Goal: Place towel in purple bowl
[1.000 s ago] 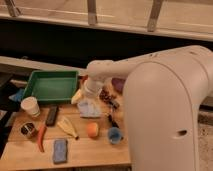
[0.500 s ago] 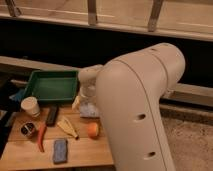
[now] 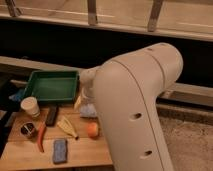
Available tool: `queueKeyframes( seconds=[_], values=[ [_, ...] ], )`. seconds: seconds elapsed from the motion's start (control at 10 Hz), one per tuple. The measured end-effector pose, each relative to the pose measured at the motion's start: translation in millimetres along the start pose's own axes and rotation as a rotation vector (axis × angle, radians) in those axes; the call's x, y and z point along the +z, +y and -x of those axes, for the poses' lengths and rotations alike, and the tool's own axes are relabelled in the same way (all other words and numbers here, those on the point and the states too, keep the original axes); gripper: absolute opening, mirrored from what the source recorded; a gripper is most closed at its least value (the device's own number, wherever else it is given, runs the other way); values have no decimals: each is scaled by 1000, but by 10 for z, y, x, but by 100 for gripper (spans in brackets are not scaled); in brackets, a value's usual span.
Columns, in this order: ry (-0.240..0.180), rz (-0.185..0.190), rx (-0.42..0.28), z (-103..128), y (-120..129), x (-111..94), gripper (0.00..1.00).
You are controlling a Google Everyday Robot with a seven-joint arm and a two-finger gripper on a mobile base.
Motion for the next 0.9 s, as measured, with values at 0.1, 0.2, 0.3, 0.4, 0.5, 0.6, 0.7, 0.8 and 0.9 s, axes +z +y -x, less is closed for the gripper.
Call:
queueKeyframes(
  seconds=[0.1, 0.2, 0.3, 0.4, 0.5, 0.6, 0.7, 0.8, 0.9],
  values=[
    [2, -7, 1, 9, -9, 7, 80],
    [14, -20, 0, -4, -17, 49, 80],
    [31, -39, -1, -11, -17, 148, 80],
    [46, -46, 6, -8, -51, 248, 80],
    [58, -62, 15, -17, -99, 302, 80],
    [66, -68, 17, -17, -90, 348, 80],
    [77, -79, 19, -24, -94, 399, 80],
    [91, -88, 25, -30, -130, 464, 80],
    [102, -85, 32, -33, -147, 508, 80]
  ],
)
